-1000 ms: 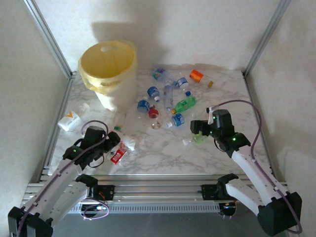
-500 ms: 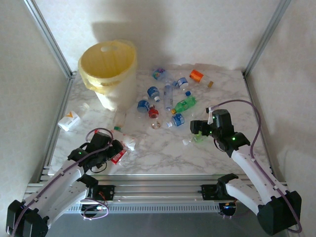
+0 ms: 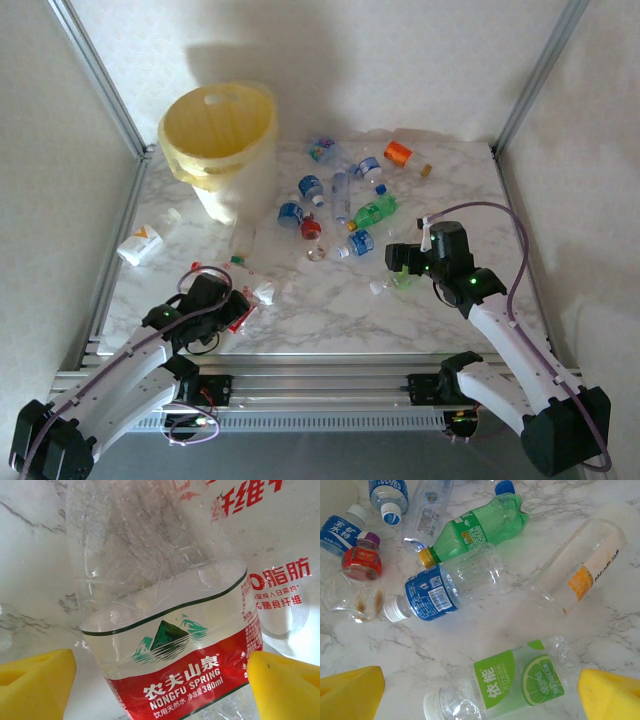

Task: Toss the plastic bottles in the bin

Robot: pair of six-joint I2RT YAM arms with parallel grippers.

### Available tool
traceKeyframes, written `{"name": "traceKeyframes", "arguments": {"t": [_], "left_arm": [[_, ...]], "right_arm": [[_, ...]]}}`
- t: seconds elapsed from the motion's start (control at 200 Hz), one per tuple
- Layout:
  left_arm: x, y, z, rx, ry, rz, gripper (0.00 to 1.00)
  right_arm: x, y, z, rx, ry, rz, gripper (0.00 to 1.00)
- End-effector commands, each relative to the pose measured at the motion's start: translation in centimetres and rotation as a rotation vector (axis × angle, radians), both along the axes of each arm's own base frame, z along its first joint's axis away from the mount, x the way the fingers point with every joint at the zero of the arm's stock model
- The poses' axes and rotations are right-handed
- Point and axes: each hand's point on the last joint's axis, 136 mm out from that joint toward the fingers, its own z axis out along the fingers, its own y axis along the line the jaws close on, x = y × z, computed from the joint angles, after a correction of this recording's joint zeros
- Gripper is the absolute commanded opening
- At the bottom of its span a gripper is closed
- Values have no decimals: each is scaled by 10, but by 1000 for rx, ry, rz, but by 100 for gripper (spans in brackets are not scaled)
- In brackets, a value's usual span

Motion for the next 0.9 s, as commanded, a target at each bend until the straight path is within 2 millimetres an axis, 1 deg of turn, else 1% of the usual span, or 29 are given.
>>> {"name": "traceKeyframes", "arguments": {"t": [0.0, 0.275, 0.4, 0.896], "left_arm": [[0, 0, -5, -3, -4, 13, 86], [0, -3, -9, -15, -4, 6, 82], [-1, -4, -13, -27, -4, 3, 79], [-2, -3, -17, -14, -4, -11, 68]], "right_arm": [[1, 5, 7, 10, -12, 20, 99], [0, 5, 5, 10, -9, 20, 99], [0, 6, 5, 11, -6, 24, 99], [1, 6, 4, 11, 0, 24, 99]]}}
